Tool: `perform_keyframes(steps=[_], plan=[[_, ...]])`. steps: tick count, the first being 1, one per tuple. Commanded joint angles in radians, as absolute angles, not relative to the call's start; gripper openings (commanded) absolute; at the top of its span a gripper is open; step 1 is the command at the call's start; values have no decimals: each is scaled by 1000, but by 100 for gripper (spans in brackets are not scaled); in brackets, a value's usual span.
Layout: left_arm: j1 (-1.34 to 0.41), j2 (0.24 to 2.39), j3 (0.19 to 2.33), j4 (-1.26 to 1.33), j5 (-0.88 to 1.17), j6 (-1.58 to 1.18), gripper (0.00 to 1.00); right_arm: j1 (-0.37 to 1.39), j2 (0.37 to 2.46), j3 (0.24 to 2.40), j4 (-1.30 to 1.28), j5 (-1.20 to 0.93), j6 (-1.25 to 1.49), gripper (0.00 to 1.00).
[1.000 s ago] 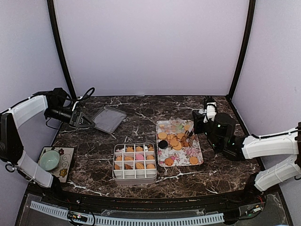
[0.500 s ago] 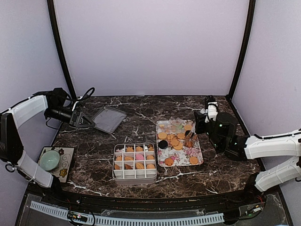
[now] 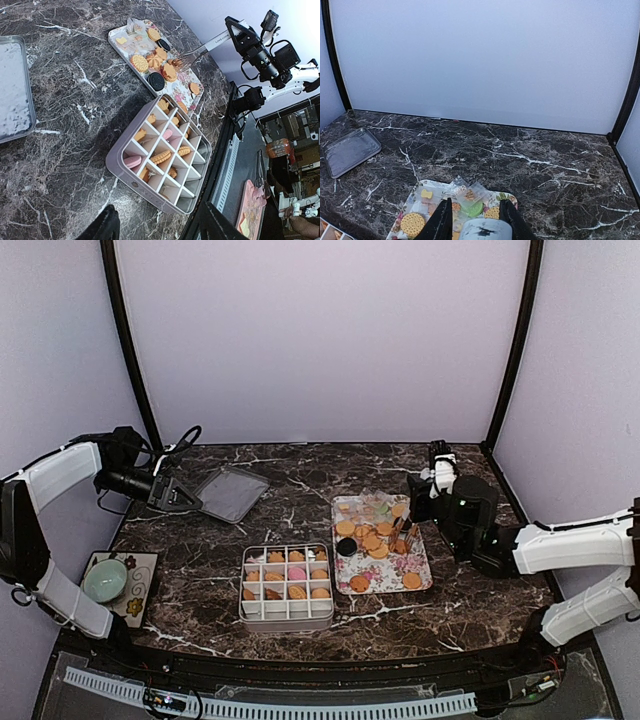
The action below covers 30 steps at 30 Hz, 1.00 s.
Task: Pack the cookies
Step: Pick up the fake cookies from the plate.
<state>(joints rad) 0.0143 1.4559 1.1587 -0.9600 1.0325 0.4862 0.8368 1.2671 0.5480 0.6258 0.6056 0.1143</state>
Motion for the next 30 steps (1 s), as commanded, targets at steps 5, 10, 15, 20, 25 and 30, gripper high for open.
perform_keyframes(steps=[5,10,15,20,25,30], plan=[[19,1446,1162,-983,1046,503,55,832,1253,581,474,617,56,32],[20,1453,1161,-981,1051,499,55,838,1229,588,438,602,58,33],[20,1450,1160,-980,1050,500,55,846,1214,617,427,602,35,33],[20,1453,1161,-979,1051,497,55,847,1204,669,411,609,-9,34],[20,1453,1158,-978,1050,499,55,847,1198,678,411,623,-26,34],[19,1454,1160,-978,1051,499,55,845,1211,644,448,612,12,34]])
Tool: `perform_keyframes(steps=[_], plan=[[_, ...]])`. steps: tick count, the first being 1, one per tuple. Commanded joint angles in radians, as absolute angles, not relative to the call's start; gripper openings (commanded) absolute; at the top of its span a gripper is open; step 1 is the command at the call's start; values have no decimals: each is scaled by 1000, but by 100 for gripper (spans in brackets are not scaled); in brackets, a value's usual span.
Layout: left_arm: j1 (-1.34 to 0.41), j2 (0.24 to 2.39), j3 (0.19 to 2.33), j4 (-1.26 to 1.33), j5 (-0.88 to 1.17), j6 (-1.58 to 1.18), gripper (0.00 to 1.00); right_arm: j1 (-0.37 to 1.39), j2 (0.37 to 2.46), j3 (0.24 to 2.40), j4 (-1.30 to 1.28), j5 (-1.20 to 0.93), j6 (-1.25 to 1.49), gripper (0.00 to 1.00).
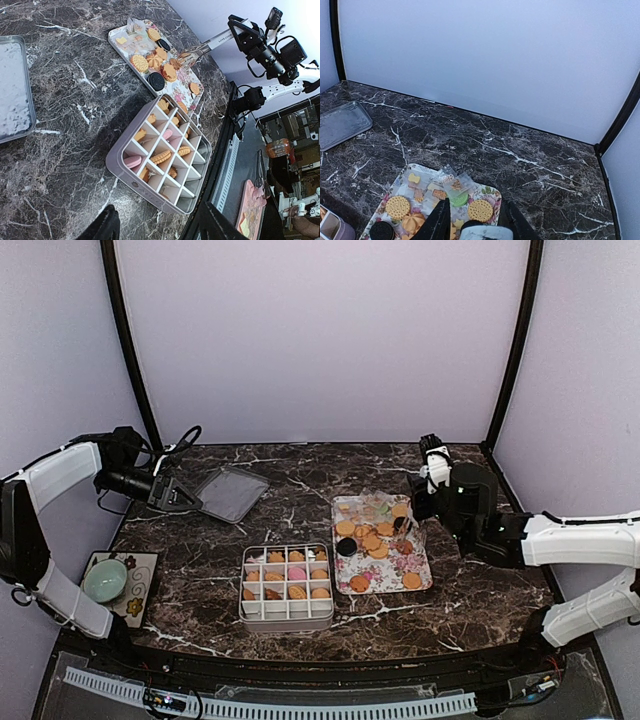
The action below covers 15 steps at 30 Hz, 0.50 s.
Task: Pack the cookies
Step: Pick up the fake cookies from the plate.
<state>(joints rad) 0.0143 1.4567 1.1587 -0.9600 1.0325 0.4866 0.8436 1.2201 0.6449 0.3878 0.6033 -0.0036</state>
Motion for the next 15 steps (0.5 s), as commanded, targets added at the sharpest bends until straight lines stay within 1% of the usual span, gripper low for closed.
perform_keyframes(steps=[1,10,15], plan=[[19,1454,1160,-979,1050,499,55,845,1214,636,461,604,21,34],[20,1447,1165,-985,1046,500,55,838,1279,624,558,596,35,34],[20,1445,1167,-989,1043,503,55,839,1304,611,570,637,9,33]])
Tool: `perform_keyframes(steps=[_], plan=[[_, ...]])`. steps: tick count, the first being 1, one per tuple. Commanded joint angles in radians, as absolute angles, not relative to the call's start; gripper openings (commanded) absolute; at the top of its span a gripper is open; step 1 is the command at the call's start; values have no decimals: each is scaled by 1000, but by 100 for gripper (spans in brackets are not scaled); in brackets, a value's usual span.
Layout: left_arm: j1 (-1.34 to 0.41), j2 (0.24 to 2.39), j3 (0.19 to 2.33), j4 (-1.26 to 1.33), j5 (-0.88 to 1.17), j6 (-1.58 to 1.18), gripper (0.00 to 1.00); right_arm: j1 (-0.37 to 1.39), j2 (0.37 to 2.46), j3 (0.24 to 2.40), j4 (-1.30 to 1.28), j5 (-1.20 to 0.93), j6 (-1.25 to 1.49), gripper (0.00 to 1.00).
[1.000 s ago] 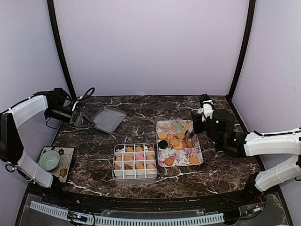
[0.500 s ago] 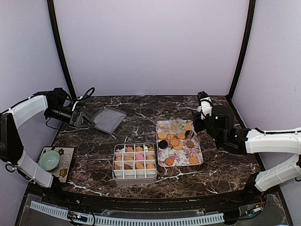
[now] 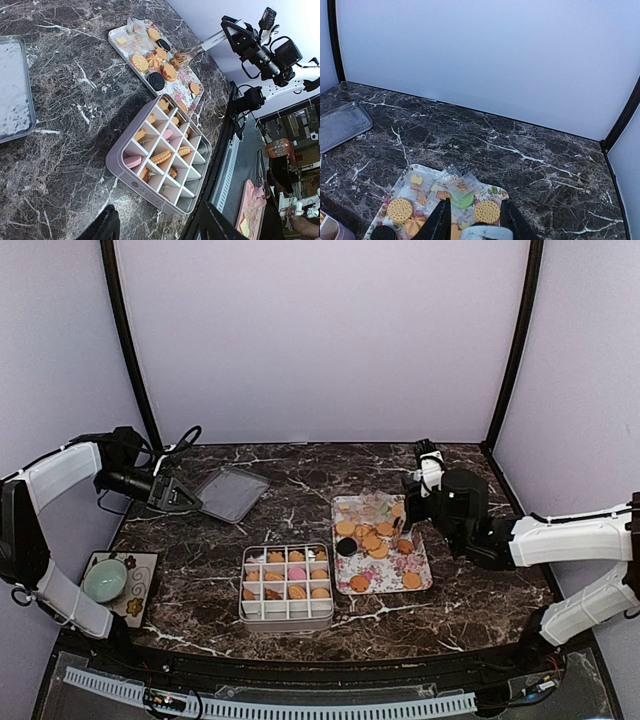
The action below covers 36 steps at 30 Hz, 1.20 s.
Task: Pack the cookies
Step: Pick up the fake cookies from the plate, then place the fake cookies in the empty pocket of the box.
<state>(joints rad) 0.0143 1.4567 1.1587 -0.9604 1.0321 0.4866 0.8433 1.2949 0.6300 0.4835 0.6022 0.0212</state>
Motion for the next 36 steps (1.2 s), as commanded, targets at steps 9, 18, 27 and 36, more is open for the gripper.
perform_keyframes(steps=[9,18,27,36], plan=[[20,1456,1175,-991,1050,502,55,839,1306,573,568,638,23,33],[19,1450,1177,-994,1048,502,55,837,1308,584,549,628,97,18],[19,1451,1175,-990,1050,503,55,848,1180,655,489,594,49,13],[20,1452,1178,-985,1038,502,55,1108,1193,840,403,564,26,13]])
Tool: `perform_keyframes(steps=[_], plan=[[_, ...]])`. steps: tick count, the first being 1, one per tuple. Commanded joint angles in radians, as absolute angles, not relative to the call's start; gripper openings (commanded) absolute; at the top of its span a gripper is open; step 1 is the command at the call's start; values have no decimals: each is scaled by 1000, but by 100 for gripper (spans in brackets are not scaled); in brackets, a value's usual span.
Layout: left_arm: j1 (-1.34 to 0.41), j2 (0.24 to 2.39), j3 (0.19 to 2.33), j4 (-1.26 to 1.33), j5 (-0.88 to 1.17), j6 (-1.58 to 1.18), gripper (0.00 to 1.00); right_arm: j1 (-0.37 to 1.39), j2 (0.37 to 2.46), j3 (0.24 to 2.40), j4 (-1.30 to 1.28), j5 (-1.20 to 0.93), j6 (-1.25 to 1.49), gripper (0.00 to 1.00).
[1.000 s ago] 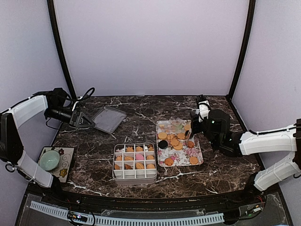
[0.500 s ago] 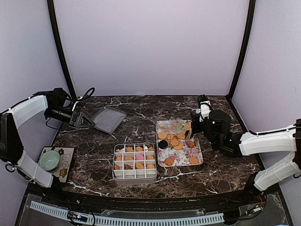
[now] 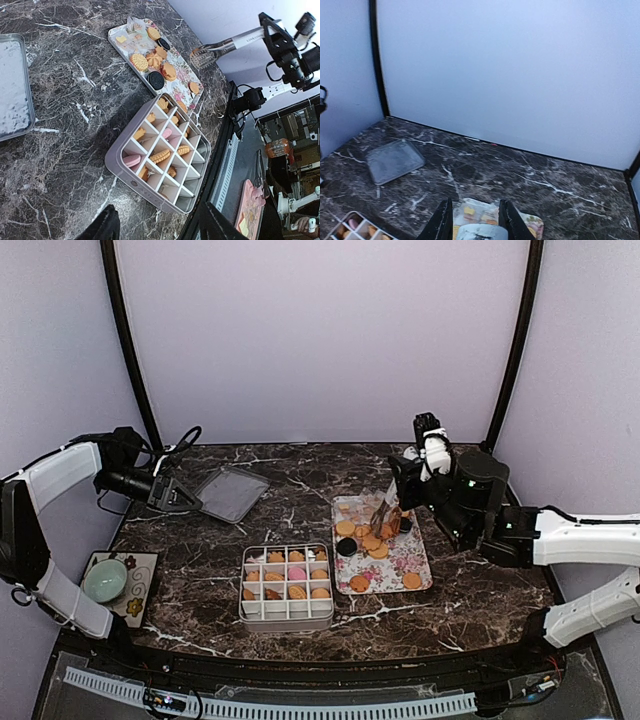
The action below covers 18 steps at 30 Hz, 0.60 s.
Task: Pack the cookies
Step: Place the fake cookies in the empty pocket of the box.
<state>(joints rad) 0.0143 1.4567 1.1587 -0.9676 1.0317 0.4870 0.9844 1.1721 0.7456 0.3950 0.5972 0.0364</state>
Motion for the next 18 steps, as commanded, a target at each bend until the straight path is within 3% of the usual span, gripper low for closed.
perform_keyframes(steps=[1,9,18], plan=[[19,1455,1179,-984,1036,500,55,1153,1221,869,400,559,29,13],[19,1458,1190,-979,1026,488,56,1380,1540,1130,434,434,22,13],[19,1440,1174,-980,1024,494,56,1431,1760,1280,468,315,30,12]])
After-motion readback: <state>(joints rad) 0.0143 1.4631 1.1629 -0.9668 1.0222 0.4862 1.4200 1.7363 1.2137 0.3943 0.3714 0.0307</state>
